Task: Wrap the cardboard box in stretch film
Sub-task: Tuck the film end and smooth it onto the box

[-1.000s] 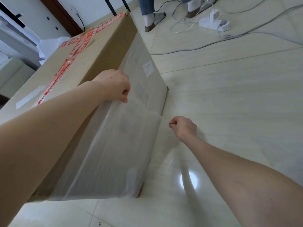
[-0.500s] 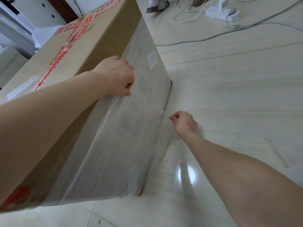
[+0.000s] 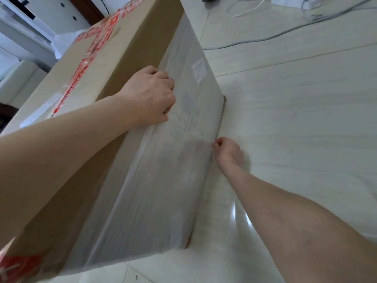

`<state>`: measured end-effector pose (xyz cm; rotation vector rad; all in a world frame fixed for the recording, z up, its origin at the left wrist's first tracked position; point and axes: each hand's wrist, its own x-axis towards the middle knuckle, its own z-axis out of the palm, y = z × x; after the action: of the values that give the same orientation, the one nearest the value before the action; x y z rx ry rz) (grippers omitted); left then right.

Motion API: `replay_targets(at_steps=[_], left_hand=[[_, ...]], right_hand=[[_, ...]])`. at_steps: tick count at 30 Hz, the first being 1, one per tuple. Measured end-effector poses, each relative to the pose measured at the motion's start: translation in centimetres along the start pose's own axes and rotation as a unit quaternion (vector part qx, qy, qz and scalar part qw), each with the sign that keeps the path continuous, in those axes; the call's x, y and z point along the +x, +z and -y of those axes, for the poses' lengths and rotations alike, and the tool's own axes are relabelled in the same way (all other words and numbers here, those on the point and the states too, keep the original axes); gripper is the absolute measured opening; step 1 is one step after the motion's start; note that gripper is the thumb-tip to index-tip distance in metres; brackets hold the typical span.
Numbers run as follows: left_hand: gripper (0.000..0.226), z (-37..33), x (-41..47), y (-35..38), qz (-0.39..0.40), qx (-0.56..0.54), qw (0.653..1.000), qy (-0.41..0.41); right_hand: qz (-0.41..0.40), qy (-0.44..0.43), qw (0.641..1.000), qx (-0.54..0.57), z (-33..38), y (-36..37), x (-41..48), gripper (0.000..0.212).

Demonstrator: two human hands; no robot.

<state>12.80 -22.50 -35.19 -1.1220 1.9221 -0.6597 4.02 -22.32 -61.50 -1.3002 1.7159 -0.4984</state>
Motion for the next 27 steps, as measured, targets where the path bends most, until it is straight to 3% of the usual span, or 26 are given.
replay_targets(at_steps=[14, 19, 24, 27], left_hand=[[0.017, 0.0, -0.2, 0.0, -0.036, -0.012, 0.999, -0.008], [0.016, -0.2, 0.1, 0.1, -0.091, 0.024, 0.993, -0.070], [0.016, -0.4, 1.0, -0.5, -0.051, 0.034, 0.992, -0.108], [0.028, -2.2, 1.3, -0.3, -0.127, 0.027, 0.991, -0.033]], right_hand=[[0.039, 0.031, 0.998, 0.042, 1.9, 1.3, 1.1, 0.019], [0.053, 0.052, 0.996, 0.048, 2.4, 1.2, 2.0, 0.027], [0.035, 0.091, 0.990, 0.098, 2.6, 0.4, 3.1, 0.034], [0.011, 0.077, 0.989, 0.129, 2.2, -0.1, 3.2, 0.032]])
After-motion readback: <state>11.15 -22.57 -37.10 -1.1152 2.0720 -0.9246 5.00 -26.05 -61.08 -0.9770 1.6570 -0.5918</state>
